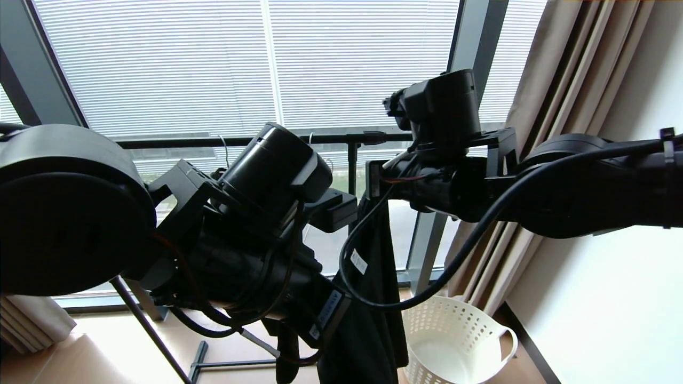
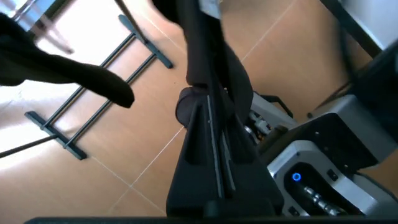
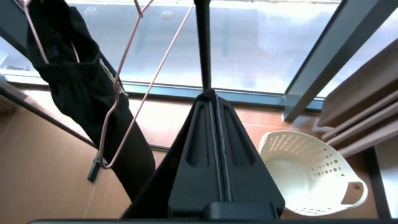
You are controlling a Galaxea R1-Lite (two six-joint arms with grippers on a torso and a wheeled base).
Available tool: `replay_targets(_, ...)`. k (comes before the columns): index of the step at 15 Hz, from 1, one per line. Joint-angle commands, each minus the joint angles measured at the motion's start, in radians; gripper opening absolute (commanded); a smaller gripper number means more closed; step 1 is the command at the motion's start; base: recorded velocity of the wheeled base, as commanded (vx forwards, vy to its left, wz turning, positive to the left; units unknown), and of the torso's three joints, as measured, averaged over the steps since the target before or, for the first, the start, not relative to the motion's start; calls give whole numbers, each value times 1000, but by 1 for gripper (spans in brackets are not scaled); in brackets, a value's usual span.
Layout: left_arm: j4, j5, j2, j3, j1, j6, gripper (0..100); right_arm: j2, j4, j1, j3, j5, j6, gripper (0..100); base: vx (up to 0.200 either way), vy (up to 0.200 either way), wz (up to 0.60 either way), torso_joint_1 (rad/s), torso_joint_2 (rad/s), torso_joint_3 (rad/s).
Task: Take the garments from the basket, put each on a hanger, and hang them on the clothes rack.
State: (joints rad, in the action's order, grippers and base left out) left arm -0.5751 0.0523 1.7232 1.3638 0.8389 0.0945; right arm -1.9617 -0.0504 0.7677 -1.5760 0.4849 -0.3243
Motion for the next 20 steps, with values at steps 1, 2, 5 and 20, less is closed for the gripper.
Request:
replay_targets(1, 3, 34, 4, 12, 32, 27, 0, -74, 0, 15, -52, -3, -15, 0, 0, 0, 0, 0, 0, 0)
replay_targets(2, 8, 35, 7, 15, 35, 37, 0, -75, 0, 19, -55, -3, -21, 0, 0, 0, 0, 0, 0, 0)
replay_targets(5, 9, 35, 10, 31, 37, 76, 0, -55, -6, 22, -44, -58, -64, 0, 0, 0, 0, 0, 0, 0)
replay_targets(20, 123, -5, 128, 90, -189, 91, 0, 457, -6, -41, 554, -74, -85, 0, 0, 0, 0, 0, 0, 0)
